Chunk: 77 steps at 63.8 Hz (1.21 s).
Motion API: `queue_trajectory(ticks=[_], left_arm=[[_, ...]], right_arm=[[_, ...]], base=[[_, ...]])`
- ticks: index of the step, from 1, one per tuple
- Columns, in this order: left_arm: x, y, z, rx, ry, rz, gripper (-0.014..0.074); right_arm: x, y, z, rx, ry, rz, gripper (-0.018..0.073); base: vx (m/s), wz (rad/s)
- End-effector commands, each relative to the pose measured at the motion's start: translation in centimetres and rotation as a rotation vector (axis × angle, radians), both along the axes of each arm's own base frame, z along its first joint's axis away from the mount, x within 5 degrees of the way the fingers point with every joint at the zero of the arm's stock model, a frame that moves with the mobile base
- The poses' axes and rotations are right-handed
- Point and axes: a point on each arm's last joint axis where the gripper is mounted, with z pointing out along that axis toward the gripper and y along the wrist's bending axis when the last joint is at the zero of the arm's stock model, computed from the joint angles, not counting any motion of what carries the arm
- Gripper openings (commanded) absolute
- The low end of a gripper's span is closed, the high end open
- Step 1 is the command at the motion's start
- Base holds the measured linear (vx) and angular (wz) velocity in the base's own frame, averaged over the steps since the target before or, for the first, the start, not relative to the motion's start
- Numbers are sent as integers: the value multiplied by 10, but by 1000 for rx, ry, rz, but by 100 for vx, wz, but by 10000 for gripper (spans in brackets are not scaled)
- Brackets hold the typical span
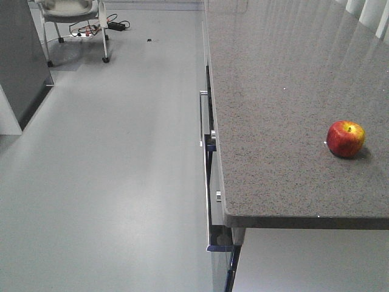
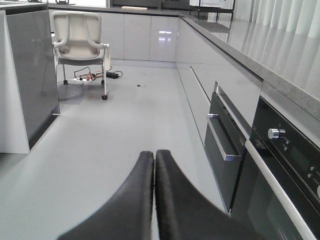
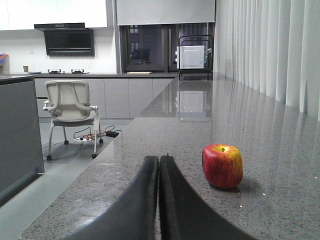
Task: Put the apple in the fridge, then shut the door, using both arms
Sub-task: 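Move the right gripper above the red-yellow apple on the countertop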
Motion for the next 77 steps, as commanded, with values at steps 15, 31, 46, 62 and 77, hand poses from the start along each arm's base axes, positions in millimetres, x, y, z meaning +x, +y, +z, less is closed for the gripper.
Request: queue_trajectory(ticks=[15,31,46,62,77], left_arm=[[0,-2,0,-10,-68,-22,-6],[0,-2,0,-10,-68,-22,-6],[0,-2,0,-10,-68,-22,-6],[0,-2,0,-10,-68,-22,-6],[0,-2,0,-10,-68,-22,-6]], right_arm=[[-2,1,2,1,-72,6,-3],[-3,1,7,152,-110,40,-3],[-11,-2,46,297,-125,54,-3],[-5,-8,143,154,156,-75,-3],[45,-12,205,-37,287,-171,107]], base=[[0,0],[0,0],[0,0],[0,0],[0,0]])
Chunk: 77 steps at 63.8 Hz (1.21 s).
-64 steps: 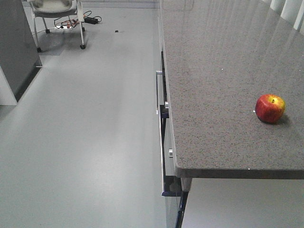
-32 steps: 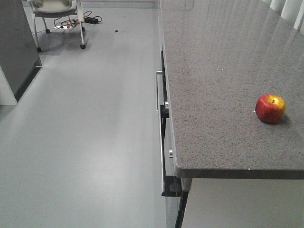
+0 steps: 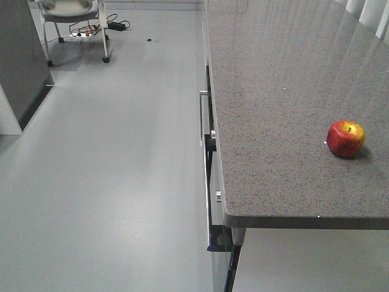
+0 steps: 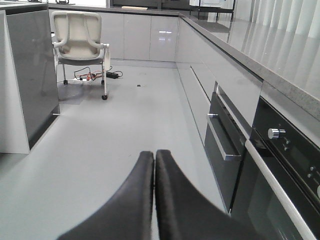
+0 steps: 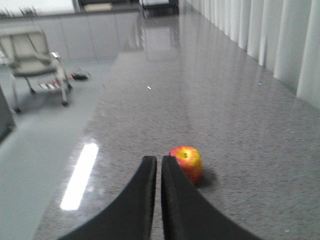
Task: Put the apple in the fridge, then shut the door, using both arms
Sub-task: 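Move the right gripper above the red-yellow apple on the countertop, then lower the open right gripper around the apple and close it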
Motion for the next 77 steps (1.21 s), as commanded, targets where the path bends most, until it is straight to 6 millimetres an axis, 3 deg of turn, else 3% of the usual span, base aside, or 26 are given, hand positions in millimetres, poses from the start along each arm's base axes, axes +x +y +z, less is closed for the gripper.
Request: queue_trajectory(ticks=[1,4,12,18,36,50,64,77], left_arm=[[0,-2,0,-10,-68,-22,-6],[0,-2,0,-10,-68,-22,-6],[0,-2,0,-10,-68,-22,-6],[0,-2,0,-10,-68,-22,-6],[0,-2,0,-10,-68,-22,-6],[0,-2,0,-10,-68,-22,-6],[0,-2,0,-10,-68,-22,-6],[0,-2,0,-10,-68,-22,-6]], right_arm=[[22,0,28,-72,-30,-7,137],[36,1,34,-91,-24,-2,223],[67,4,41,-171,-24,9,564],[82,5,37,-204,-17,15,729],[96,6,29,-159,77,14,688],[113,4,45,-156,173,-22,653],[155,4,69,-170,288,-55,645],[208,9,74,-190,439,-33,636]], base=[[0,0],[0,0],[0,0],[0,0],[0,0],[0,0],[0,0],[0,0]])
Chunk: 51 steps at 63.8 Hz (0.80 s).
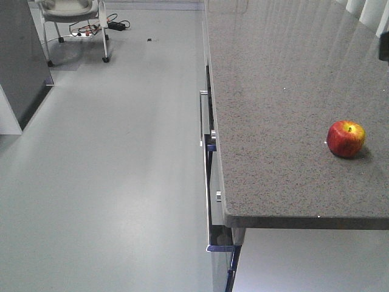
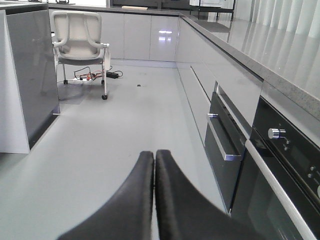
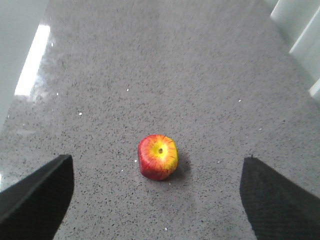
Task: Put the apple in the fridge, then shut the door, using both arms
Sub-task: 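Lower the open right gripper around the apple and close it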
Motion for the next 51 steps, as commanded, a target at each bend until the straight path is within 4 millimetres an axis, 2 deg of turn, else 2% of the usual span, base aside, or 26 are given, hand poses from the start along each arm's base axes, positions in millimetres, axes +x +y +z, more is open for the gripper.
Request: queue_trajectory(ticks=[1,8,14,19,24,33,51], left_arm=[[0,-2,0,-10,-68,-22,-6],[0,-2,0,-10,-68,-22,-6],[0,-2,0,-10,-68,-22,-6],[0,-2,0,-10,-68,-22,-6],[0,-2,0,-10,-68,-22,-6],[0,-2,0,-10,-68,-22,-6],[0,-2,0,-10,-68,-22,-6]], right_arm=[[20,0,15,-27,-16,21,635],[52,-1,9,-25,50,13,631],[74,-12,0,37,95,-3,630],[92,-31,-16,99,144,-9,627],[104,-50,-33,143,188,-29,624],[119,-68,-56,168,236,-19,618],[144,-69,-92,169,302,54,608]], base=[[0,0],[0,0],[0,0],[0,0],[0,0],[0,0],[0,0]])
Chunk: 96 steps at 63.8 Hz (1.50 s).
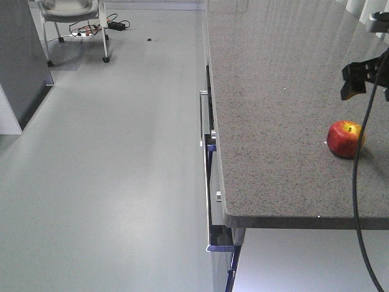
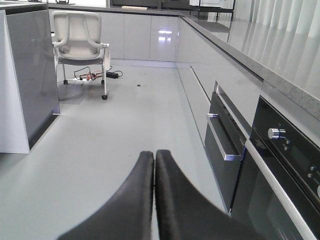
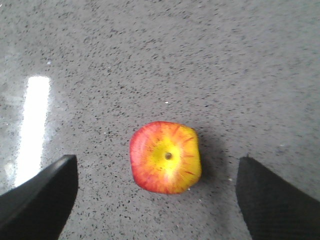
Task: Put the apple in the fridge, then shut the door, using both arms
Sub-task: 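Lower the open right gripper around the apple and close it, then lift the apple off the countertop with the right gripper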
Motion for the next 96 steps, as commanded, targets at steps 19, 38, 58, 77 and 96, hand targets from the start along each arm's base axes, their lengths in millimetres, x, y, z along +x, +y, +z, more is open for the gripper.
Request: queue_trajectory(ticks=[19,38,58,77,96], left_arm=[[0,-2,0,-10,-68,-22,-6],[0,-2,0,-10,-68,-22,-6],[0,-2,0,-10,-68,-22,-6],[0,-2,0,-10,-68,-22,-6],[0,-2,0,-10,-68,-22,-6]], right_arm=[[18,-5,-15,-13,-22,17,596],[25,-7,-32,-6,17,13,594],[32,-8,-54,3,72,11,594],[38,-9,-78,21,133,-2,575],[38,-9,-83,32,159,-6,348]], base=[[0,0],[0,0],[0,0],[0,0],[0,0]])
